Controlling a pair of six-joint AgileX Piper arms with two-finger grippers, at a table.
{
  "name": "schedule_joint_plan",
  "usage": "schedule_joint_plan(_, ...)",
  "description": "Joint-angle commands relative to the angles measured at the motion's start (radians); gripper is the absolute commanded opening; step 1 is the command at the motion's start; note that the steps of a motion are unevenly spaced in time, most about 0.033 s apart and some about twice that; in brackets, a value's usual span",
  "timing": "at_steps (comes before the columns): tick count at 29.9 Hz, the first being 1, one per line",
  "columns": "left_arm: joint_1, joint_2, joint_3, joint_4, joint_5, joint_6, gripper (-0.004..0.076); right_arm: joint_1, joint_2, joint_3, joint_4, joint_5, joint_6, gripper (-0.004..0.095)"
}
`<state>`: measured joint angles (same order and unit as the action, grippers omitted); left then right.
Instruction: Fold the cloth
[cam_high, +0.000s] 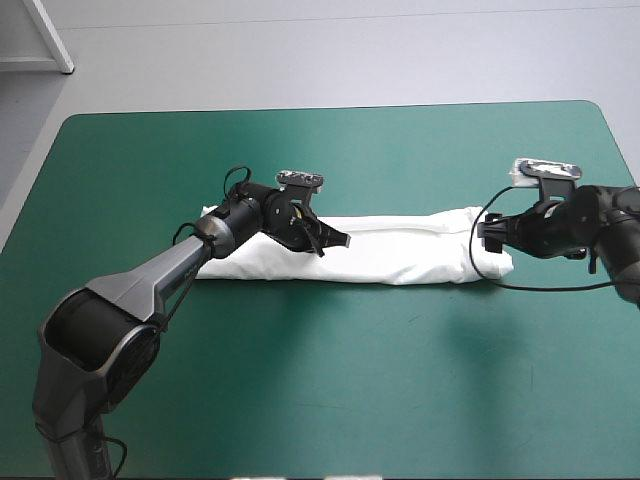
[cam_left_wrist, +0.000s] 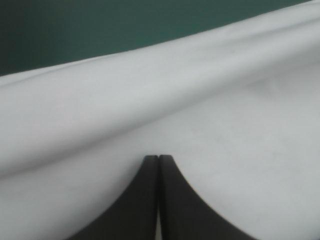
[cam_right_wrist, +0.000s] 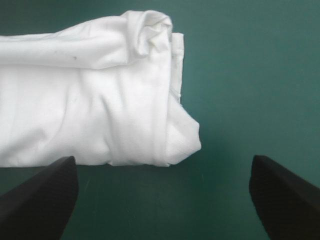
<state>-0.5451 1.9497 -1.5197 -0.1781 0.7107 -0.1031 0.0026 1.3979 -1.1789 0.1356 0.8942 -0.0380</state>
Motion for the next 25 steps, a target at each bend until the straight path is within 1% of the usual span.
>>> schedule_joint_plan(1, -0.009, -0.023, -0.025, -0.016, -0.074, -0.002, -0.001, -0.129, 0.006, -0.022, 0.206, -0.021, -0.135, 0.0873)
schedule_joint_plan(3, -0.009, -0.007, -0.025, -0.012, -0.094, -0.003, -0.001, -0.162, 0.045, -0.022, 0.262, -0.028, -0.168, 0.0873)
schedule_joint_plan(6, -0.009, 0.022, -0.025, -0.012, -0.119, -0.011, -0.001, -0.181, 0.122, -0.022, 0.298, -0.038, -0.194, 0.0873)
schedule_joint_plan(8, -0.011, 0.033, -0.025, -0.017, -0.114, -0.011, -0.001, -0.181, 0.17, -0.022, 0.353, -0.037, -0.236, 0.0873)
schedule_joint_plan(12, -0.021, 0.041, -0.025, -0.011, -0.094, -0.011, -0.001, -0.181, 0.254, -0.022, 0.507, -0.032, -0.334, 0.0872)
schedule_joint_plan(15, -0.027, 0.041, -0.025, -0.011, -0.089, -0.011, -0.001, -0.179, 0.29, -0.022, 0.558, -0.027, -0.367, 0.0855)
schedule_joint_plan(17, -0.028, 0.041, -0.025, -0.013, -0.089, -0.011, -0.001, -0.179, 0.3, -0.022, 0.571, -0.027, -0.38, 0.0796)
schedule_joint_plan(23, -0.03, 0.041, -0.025, -0.015, -0.08, -0.011, -0.001, -0.167, 0.32, -0.021, 0.573, -0.029, -0.396, 0.0545)
schedule_joint_plan(25, -0.03, 0.041, -0.025, -0.015, -0.067, -0.017, -0.001, -0.158, 0.329, -0.021, 0.573, -0.04, -0.403, 0.0499)
